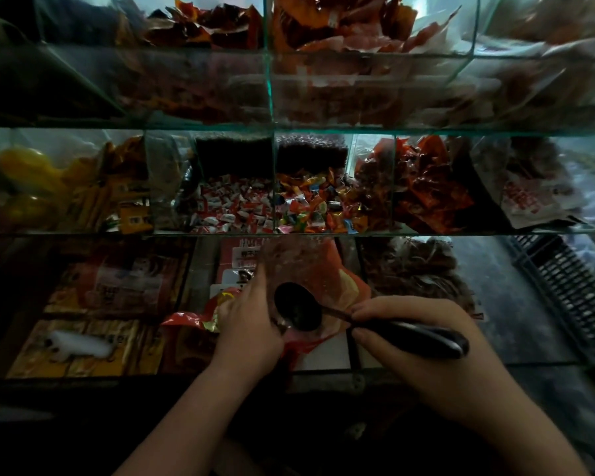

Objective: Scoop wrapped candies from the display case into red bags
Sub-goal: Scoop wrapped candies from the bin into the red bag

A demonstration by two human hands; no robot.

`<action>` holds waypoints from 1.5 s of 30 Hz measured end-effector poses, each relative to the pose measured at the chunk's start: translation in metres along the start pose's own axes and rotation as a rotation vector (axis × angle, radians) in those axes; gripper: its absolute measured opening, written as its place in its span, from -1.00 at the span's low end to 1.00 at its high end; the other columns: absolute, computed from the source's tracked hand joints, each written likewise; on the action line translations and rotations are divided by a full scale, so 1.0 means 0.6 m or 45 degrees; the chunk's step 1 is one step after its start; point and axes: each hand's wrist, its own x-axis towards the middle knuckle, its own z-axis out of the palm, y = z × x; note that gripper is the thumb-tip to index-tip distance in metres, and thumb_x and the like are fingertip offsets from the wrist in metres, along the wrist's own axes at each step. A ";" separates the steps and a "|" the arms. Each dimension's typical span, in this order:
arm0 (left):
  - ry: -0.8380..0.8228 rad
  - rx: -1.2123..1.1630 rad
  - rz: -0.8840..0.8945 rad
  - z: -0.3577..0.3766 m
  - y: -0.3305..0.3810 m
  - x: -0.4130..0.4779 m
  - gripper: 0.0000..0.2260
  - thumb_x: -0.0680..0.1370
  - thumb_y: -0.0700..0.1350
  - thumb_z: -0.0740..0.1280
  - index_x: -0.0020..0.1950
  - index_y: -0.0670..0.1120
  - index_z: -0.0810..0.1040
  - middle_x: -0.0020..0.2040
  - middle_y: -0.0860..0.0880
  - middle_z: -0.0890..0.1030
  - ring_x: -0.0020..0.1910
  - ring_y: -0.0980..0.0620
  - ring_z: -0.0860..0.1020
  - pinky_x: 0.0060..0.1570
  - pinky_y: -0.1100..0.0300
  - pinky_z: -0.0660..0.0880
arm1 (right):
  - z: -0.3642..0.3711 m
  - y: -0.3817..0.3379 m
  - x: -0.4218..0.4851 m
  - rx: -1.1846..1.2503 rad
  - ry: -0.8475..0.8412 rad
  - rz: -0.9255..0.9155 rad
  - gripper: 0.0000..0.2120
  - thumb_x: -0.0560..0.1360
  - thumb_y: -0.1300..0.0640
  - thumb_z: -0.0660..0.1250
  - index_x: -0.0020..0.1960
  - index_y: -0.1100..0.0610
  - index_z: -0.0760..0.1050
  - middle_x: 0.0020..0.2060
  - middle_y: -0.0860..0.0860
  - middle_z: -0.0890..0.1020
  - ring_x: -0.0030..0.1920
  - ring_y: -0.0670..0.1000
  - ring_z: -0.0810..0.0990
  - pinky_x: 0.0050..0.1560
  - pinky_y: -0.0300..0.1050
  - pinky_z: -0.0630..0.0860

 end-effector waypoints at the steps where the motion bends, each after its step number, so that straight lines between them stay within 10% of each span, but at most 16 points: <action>1: -0.014 -0.119 0.018 0.002 -0.003 0.004 -0.05 0.52 -0.18 0.40 0.67 0.17 -0.18 0.53 -0.02 0.38 0.49 -0.12 0.34 0.47 -0.16 0.29 | 0.004 0.007 0.002 -0.026 0.004 -0.045 -0.82 0.44 0.14 0.58 -0.04 -0.11 0.72 -0.09 -0.27 0.74 -0.04 -0.26 0.71 0.00 -0.30 0.62; 7: -0.057 -0.375 0.011 -0.008 -0.048 -0.012 -0.11 0.59 -0.35 0.27 0.64 0.30 -0.14 0.57 0.17 0.25 0.45 0.37 0.28 0.26 0.44 0.38 | 0.021 0.005 0.009 -0.108 -0.390 -0.062 -0.87 0.53 0.08 0.49 0.02 -0.13 0.70 -0.03 -0.24 0.74 0.01 -0.21 0.71 0.01 -0.14 0.65; 9: -0.041 -0.371 -0.023 -0.015 -0.060 -0.017 -0.13 0.59 -0.36 0.23 0.65 0.29 -0.12 0.55 0.22 0.26 0.49 0.21 0.32 0.28 0.38 0.38 | 0.026 0.013 0.009 -0.079 -0.299 -0.029 -0.85 0.51 0.07 0.52 0.03 -0.16 0.71 -0.03 -0.30 0.73 0.02 -0.28 0.69 0.03 -0.22 0.64; 15: -0.013 -0.398 0.037 -0.007 -0.050 -0.027 -0.14 0.59 -0.35 0.19 0.52 0.45 -0.15 0.43 0.31 0.23 0.19 0.74 0.18 0.04 0.72 0.22 | 0.028 0.006 0.004 -0.242 -0.131 -0.189 -0.85 0.50 0.08 0.52 0.01 -0.16 0.68 -0.03 -0.32 0.71 -0.03 -0.31 0.69 -0.08 -0.23 0.64; 20: -0.055 -0.382 0.079 0.002 -0.026 -0.020 -0.16 0.58 -0.40 0.15 0.66 0.21 -0.16 0.65 0.15 0.09 0.59 0.08 0.21 0.50 0.09 0.33 | 0.012 0.004 0.010 -0.161 -0.233 -0.141 -0.86 0.47 0.05 0.53 0.00 -0.15 0.71 -0.05 -0.34 0.71 -0.03 -0.33 0.69 -0.04 -0.40 0.59; 26: -0.007 -0.386 0.227 -0.012 -0.005 0.008 -0.14 0.57 -0.40 0.14 0.64 0.31 -0.11 0.64 0.24 0.09 0.42 0.28 0.36 0.26 0.46 0.40 | 0.054 0.046 0.025 -0.218 0.182 0.033 -0.87 0.45 0.00 0.56 0.00 -0.09 0.71 -0.10 -0.25 0.72 -0.04 -0.29 0.68 -0.04 -0.40 0.55; 30: 0.012 -0.397 0.208 0.011 -0.013 0.002 -0.18 0.60 -0.36 0.24 0.64 0.30 -0.01 0.65 0.22 0.05 0.58 0.27 0.10 0.52 0.26 0.23 | 0.104 0.096 0.042 -0.170 0.254 0.175 -0.81 0.51 0.10 0.49 0.12 0.03 0.72 -0.01 -0.17 0.73 0.01 -0.25 0.68 0.08 -0.19 0.62; 34: 0.032 -0.493 0.163 0.036 -0.016 -0.028 -0.15 0.58 -0.31 0.30 0.57 0.47 0.02 0.65 0.23 0.06 0.57 0.25 0.13 0.19 0.67 0.19 | 0.142 0.121 0.041 -0.274 0.301 0.107 -0.79 0.48 0.19 0.50 0.10 0.06 0.70 0.02 -0.15 0.72 0.02 -0.25 0.63 0.10 -0.50 0.48; 41: -0.022 -0.536 0.174 0.039 0.000 -0.048 -0.09 0.59 -0.36 0.24 0.55 0.51 -0.08 0.65 0.18 0.10 0.62 0.09 0.14 0.51 -0.01 0.31 | 0.158 0.123 0.057 -0.274 0.120 0.178 -0.75 0.48 0.25 0.42 0.13 0.05 0.68 0.03 -0.04 0.74 0.04 -0.07 0.67 0.06 -0.15 0.62; 45: -0.024 -0.537 0.166 0.040 0.001 -0.048 -0.12 0.61 -0.31 0.25 0.57 0.47 -0.12 0.65 0.19 0.11 0.61 0.12 0.14 0.54 -0.05 0.27 | 0.170 0.135 0.059 -0.318 0.005 0.234 -0.80 0.49 0.23 0.40 0.08 0.08 0.68 -0.02 -0.01 0.74 0.00 0.01 0.69 0.00 -0.02 0.63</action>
